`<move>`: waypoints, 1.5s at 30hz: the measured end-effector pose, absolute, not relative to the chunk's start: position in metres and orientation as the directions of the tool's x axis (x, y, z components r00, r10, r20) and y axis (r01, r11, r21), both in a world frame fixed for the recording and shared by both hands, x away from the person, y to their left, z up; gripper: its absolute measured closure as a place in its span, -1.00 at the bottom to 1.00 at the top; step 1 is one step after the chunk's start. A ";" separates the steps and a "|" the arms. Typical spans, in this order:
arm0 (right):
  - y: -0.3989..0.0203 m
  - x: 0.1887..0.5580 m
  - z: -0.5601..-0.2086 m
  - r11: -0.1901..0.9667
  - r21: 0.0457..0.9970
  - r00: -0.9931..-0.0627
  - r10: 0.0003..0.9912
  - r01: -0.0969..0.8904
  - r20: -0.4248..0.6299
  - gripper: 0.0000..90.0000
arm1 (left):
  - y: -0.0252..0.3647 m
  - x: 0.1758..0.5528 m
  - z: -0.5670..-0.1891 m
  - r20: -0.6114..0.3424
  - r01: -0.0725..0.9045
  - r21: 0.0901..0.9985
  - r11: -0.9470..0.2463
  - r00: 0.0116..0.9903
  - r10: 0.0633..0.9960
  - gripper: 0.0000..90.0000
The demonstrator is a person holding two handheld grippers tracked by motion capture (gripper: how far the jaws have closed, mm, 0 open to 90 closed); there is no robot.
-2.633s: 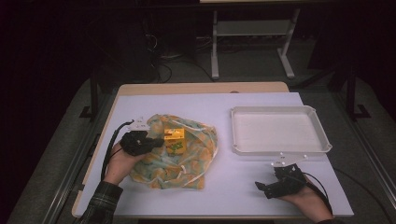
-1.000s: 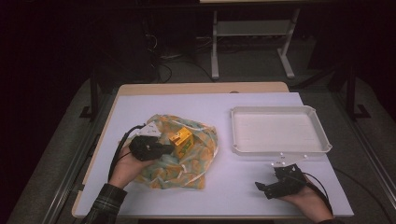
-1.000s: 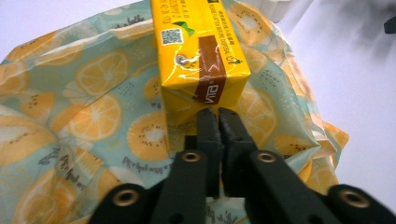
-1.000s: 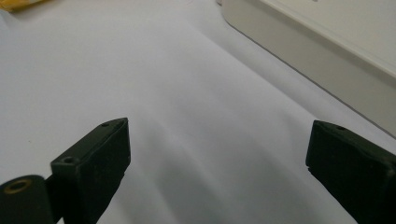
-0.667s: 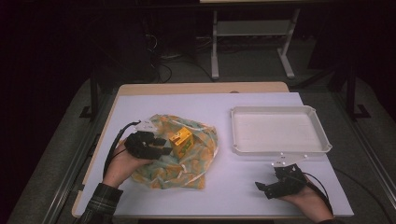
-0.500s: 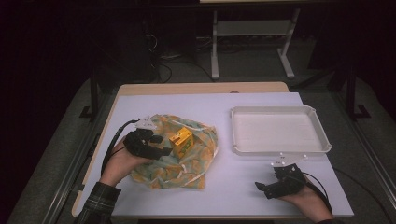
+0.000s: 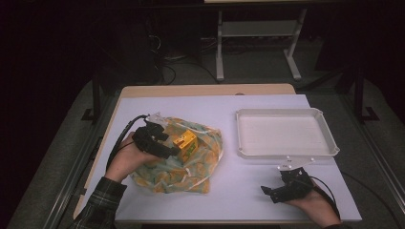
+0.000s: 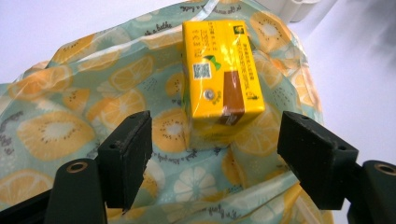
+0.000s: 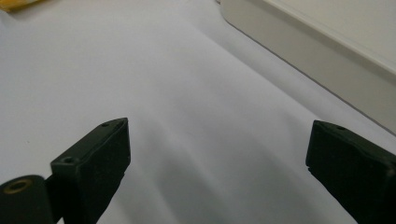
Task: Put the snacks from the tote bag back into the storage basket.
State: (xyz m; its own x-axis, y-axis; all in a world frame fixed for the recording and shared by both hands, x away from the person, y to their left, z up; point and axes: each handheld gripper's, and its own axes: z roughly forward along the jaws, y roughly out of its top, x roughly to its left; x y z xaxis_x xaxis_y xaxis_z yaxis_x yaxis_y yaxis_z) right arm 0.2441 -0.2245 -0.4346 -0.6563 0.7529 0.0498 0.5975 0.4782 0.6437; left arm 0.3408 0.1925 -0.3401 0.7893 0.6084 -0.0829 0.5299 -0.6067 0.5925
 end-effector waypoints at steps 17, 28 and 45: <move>-0.225 0.244 -0.434 0.479 0.648 -0.659 0.750 0.592 0.048 -0.86 | 0.159 0.362 -0.342 -0.070 0.527 0.541 -0.656 0.805 0.589 -0.44; -0.226 0.244 -0.434 0.474 0.647 -0.656 0.753 0.597 0.053 -0.86 | 0.147 0.372 -0.354 -0.064 0.538 0.517 -0.665 0.800 0.597 -0.42; -0.226 0.243 -0.434 0.471 0.647 -0.652 0.756 0.600 0.055 -0.86 | 0.140 0.374 -0.363 -0.050 0.536 0.493 -0.685 0.804 0.593 0.00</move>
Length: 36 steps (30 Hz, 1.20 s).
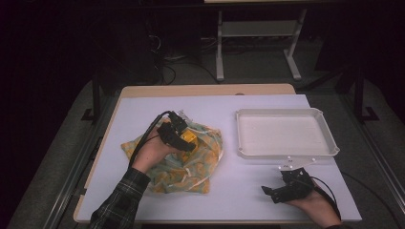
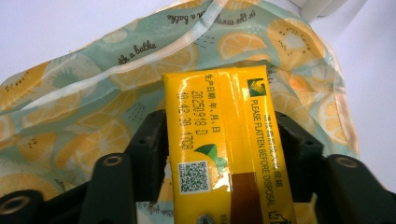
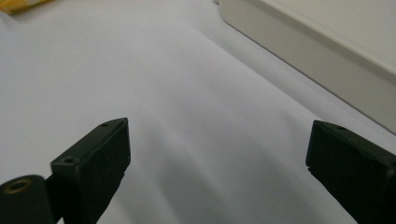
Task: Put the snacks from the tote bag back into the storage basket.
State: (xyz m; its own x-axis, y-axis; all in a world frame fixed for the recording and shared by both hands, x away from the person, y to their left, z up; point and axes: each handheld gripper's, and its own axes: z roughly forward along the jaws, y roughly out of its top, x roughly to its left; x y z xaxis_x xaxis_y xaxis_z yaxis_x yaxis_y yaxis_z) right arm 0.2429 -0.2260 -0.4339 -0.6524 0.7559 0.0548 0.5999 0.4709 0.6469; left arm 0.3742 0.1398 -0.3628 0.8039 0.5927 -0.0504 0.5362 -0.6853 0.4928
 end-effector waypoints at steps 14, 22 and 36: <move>-0.226 0.242 -0.434 0.467 0.649 -0.649 0.759 0.601 0.056 -0.86 | 0.141 0.372 -0.362 -0.033 0.521 0.496 -0.695 0.811 0.584 0.13; -0.226 0.242 -0.434 0.467 0.649 -0.650 0.758 0.601 0.056 -0.86 | 0.144 0.373 -0.360 -0.030 0.509 0.506 -0.697 0.817 0.575 0.13; -0.226 0.243 -0.434 0.470 0.647 -0.652 0.756 0.600 0.055 -0.86 | 0.154 0.370 -0.348 -0.039 0.472 0.540 -0.697 0.842 0.539 0.14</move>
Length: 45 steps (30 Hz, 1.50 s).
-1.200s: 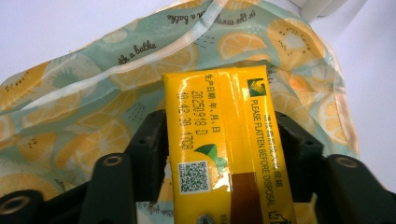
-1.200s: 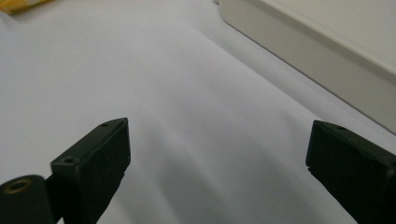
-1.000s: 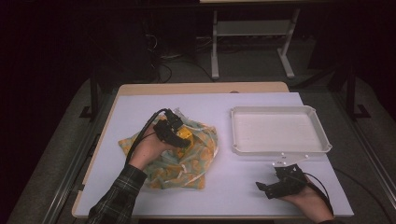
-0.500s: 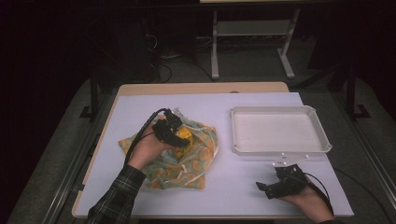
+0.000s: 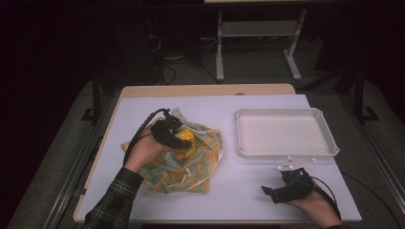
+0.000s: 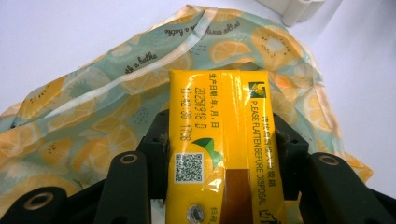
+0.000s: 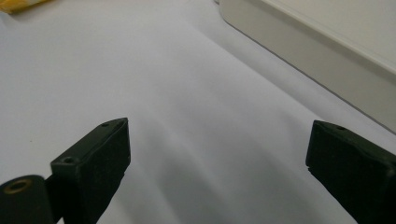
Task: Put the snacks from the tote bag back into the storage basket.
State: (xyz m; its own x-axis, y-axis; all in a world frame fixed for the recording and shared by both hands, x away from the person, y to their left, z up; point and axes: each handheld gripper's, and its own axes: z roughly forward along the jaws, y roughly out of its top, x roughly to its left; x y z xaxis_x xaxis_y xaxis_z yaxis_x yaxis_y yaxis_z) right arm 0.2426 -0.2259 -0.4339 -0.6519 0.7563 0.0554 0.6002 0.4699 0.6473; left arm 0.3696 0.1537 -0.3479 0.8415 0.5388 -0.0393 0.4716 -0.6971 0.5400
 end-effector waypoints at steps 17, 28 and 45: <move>-0.226 0.242 -0.434 0.465 0.648 -0.649 0.759 0.603 0.058 -0.86 | 0.146 0.365 -0.326 -0.040 0.431 0.579 -0.692 0.863 0.503 0.14; -0.226 0.242 -0.434 0.465 0.649 -0.649 0.758 0.602 0.058 -0.86 | 0.137 0.364 -0.312 -0.044 0.401 0.603 -0.690 0.880 0.472 0.14; -0.226 0.242 -0.433 0.465 0.648 -0.650 0.757 0.603 0.061 -0.86 | 0.117 0.364 -0.303 -0.051 0.367 0.625 -0.689 0.900 0.433 0.14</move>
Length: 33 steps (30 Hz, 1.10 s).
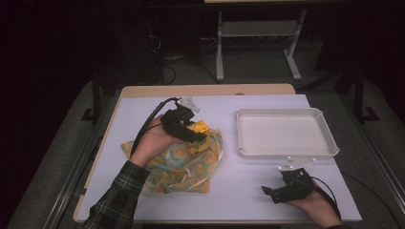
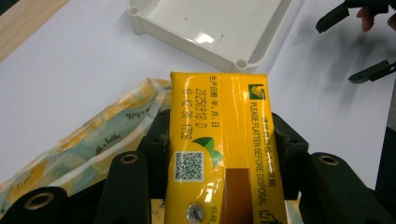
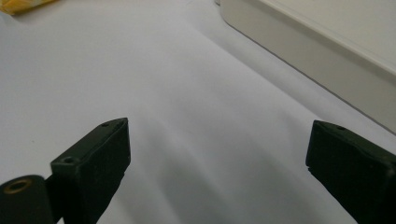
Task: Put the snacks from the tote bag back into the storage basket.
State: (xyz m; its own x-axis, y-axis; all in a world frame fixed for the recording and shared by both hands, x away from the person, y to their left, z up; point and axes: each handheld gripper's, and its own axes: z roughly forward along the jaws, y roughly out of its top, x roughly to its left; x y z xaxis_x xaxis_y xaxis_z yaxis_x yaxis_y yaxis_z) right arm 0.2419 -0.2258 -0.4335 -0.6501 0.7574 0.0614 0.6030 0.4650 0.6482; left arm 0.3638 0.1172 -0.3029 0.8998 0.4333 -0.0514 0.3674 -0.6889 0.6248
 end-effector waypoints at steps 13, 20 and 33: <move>-0.226 0.242 -0.433 0.463 0.650 -0.653 0.755 0.602 0.066 -0.86 | 0.096 0.367 -0.299 -0.054 0.343 0.635 -0.692 0.913 0.404 0.14; -0.226 0.242 -0.433 0.464 0.655 -0.657 0.751 0.596 0.065 -0.86 | 0.086 0.369 -0.299 -0.055 0.333 0.640 -0.693 0.919 0.390 0.14; -0.225 0.241 -0.432 0.461 0.655 -0.656 0.751 0.599 0.072 -0.86 | 0.067 0.373 -0.301 -0.060 0.322 0.651 -0.687 0.924 0.377 0.14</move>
